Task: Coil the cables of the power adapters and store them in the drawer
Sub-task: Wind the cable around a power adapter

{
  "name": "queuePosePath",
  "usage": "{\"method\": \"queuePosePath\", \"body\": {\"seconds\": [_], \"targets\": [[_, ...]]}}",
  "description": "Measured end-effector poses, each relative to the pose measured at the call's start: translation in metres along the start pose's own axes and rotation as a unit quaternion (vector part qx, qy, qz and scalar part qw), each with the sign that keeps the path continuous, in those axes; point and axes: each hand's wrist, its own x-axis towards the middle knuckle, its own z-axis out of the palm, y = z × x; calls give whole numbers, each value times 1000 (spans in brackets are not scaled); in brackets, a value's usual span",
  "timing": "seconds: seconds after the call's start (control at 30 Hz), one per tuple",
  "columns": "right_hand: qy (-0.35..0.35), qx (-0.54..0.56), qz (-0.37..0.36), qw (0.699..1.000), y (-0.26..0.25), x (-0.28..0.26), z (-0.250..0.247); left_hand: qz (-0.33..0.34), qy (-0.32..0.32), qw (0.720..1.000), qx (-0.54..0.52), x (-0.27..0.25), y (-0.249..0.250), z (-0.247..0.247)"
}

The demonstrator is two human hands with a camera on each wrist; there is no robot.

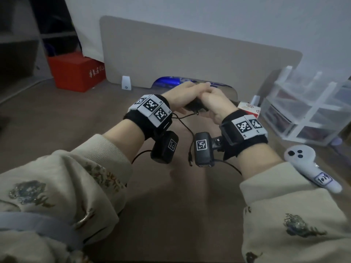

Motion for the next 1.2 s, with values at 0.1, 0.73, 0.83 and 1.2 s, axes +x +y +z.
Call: {"method": "queuePosePath", "body": {"seconds": [0.1,0.73,0.83,1.2], "targets": [[4,55,-19,998,-3,5,17,-24,7,996,-89,2,-8,-15],[-40,188,-147,970,18,-5,58,-89,117,907,-395,-31,-55,-48],[-33,261,-126,957,22,1,58,-59,57,895,-439,-33,-51,-42],[-179,-20,-178,967,31,-4,62,78,171,904,-384,-37,-41,-35]]}}
